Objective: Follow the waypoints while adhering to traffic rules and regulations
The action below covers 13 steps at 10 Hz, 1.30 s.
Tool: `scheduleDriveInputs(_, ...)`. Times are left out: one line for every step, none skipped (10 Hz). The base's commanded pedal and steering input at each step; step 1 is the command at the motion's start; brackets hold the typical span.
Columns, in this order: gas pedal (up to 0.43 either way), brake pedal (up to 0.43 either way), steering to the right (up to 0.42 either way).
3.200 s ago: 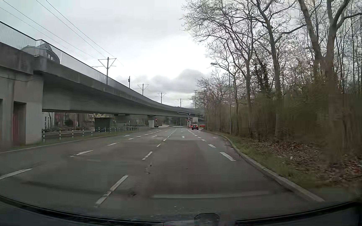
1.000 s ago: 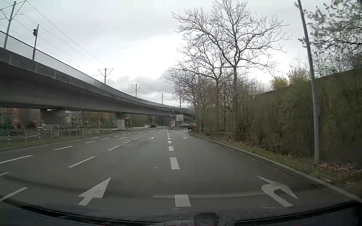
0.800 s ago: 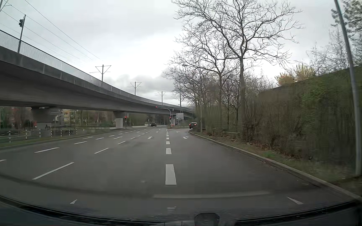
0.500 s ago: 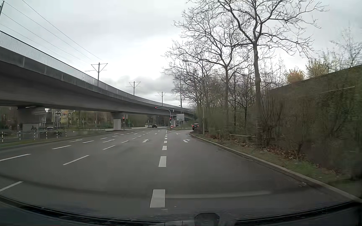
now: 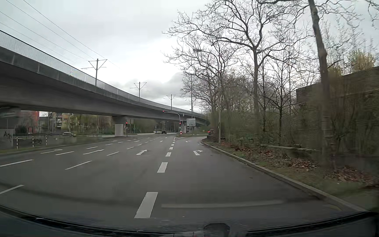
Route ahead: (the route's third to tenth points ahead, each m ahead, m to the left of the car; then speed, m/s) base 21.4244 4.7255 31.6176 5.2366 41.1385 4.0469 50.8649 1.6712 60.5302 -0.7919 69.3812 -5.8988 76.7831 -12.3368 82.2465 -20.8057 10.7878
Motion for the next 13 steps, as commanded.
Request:
scheduleDriveInputs(0.039, 0.0, -0.012)
scheduleDriveInputs(0.039, 0.0, -0.013)
scheduleDriveInputs(0.039, 0.0, -0.014)
scheduleDriveInputs(0.039, 0.0, -0.014)
scheduleDriveInputs(0.039, 0.0, -0.015)
scheduleDriveInputs(0.039, 0.0, -0.016)
scheduleDriveInputs(0.039, 0.0, -0.016)
scheduleDriveInputs(0.039, 0.0, -0.016)
scheduleDriveInputs(0.039, 0.0, -0.016)
scheduleDriveInputs(0.039, 0.0, -0.016)
scheduleDriveInputs(0.039, 0.0, -0.016)
scheduleDriveInputs(0.039, 0.0, -0.016)
scheduleDriveInputs(0.039, 0.0, -0.016)
